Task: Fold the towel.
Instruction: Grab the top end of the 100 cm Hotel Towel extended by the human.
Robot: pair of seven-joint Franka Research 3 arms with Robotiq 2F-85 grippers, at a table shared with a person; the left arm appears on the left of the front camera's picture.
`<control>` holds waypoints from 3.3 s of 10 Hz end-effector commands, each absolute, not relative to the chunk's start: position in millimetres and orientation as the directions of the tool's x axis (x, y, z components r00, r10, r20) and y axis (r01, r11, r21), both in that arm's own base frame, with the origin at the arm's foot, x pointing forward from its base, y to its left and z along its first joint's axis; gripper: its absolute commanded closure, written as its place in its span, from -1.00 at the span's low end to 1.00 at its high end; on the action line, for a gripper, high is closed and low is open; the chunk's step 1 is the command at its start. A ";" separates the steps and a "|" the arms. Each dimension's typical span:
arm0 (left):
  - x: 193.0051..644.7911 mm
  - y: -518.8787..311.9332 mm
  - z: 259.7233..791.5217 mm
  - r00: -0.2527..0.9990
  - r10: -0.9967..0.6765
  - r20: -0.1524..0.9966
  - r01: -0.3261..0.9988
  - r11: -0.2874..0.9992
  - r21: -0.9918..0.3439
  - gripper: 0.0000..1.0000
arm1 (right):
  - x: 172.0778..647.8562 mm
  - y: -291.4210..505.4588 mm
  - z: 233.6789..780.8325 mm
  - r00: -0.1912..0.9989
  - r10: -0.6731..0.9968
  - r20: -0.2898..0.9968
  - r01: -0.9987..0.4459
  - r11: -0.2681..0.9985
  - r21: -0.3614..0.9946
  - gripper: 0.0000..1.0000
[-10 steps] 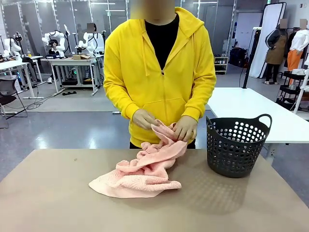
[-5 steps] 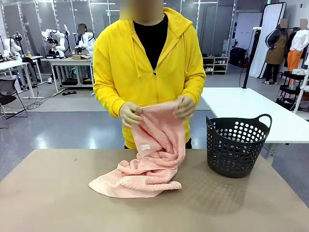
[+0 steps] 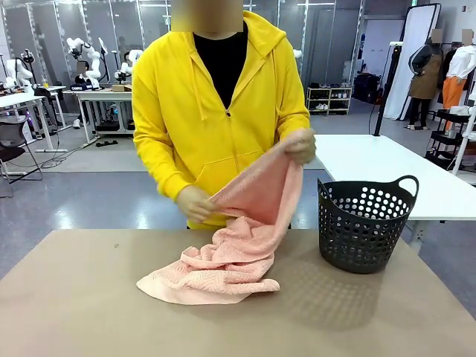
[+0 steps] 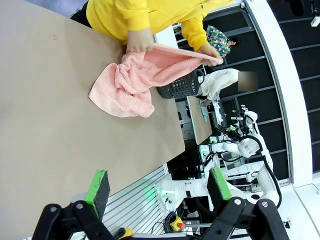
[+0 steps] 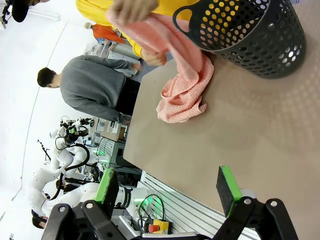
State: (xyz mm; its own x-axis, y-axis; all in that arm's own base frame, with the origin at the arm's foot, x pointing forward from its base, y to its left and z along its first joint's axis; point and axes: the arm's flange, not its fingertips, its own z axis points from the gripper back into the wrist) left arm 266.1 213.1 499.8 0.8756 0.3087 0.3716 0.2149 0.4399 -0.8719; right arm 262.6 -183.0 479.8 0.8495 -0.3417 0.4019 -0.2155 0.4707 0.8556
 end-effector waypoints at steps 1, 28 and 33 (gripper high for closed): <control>265.4 213.2 500.4 0.875 0.302 0.378 0.228 0.432 -0.873 -1.00 | 263.3 -183.8 480.8 0.844 -0.344 0.411 -0.227 0.465 0.855 -1.00; 273.5 41.7 677.9 0.392 -0.783 0.483 0.860 0.498 0.109 -1.00 | 306.6 -34.5 692.2 0.340 0.781 0.524 -0.863 0.481 -0.157 -1.00; 267.0 11.5 695.4 0.333 -0.810 0.482 0.890 0.439 0.124 -1.00 | 305.1 -2.5 708.9 0.293 0.814 0.502 -0.885 0.430 -0.180 -1.00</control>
